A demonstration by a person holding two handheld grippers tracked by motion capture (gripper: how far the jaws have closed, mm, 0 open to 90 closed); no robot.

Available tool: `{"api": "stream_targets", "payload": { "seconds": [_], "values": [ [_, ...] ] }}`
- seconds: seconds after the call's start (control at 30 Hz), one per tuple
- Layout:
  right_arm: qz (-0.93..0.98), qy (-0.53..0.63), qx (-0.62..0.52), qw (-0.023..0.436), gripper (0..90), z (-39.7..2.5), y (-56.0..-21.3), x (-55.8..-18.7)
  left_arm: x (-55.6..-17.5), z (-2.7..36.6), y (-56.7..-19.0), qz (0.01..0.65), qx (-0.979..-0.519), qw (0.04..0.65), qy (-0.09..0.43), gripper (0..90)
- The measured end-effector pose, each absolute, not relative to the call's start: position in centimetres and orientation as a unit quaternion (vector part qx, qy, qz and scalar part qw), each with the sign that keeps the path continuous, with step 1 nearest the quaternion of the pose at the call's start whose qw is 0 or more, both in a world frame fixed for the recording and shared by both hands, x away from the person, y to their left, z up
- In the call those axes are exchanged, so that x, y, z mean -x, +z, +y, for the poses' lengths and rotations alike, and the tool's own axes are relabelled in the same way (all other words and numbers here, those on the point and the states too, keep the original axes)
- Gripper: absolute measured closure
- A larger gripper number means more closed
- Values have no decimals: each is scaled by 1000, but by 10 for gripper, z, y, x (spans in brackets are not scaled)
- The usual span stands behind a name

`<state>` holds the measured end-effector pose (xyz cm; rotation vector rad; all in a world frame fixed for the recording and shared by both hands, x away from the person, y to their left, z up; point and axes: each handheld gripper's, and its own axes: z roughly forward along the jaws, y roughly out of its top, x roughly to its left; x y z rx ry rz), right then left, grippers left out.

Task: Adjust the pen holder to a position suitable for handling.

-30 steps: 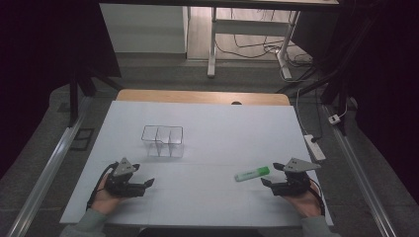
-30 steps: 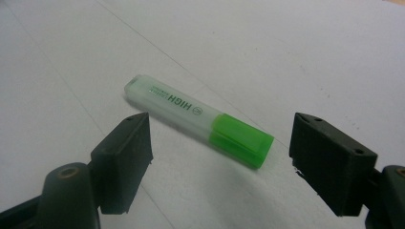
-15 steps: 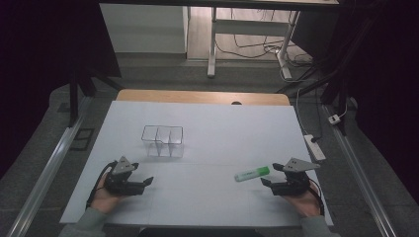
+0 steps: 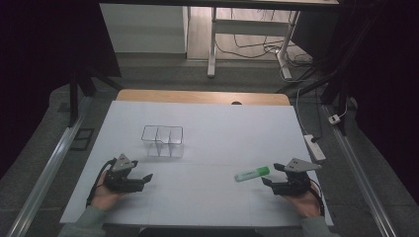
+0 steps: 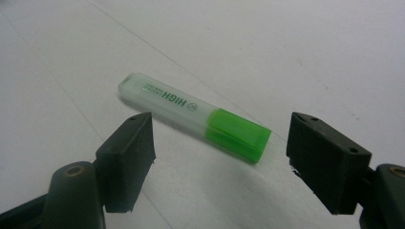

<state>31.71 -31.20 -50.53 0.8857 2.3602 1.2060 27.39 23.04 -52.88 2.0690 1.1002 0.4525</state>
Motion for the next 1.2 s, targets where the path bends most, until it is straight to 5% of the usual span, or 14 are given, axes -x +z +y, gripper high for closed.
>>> {"api": "stream_targets", "payload": {
  "seconds": [1.2],
  "values": [
    [837, 415, -308, 179, 258, -308, -507, -315, -329, 268, -519, 500, -759, 371, 193, 402]
  ]
}}
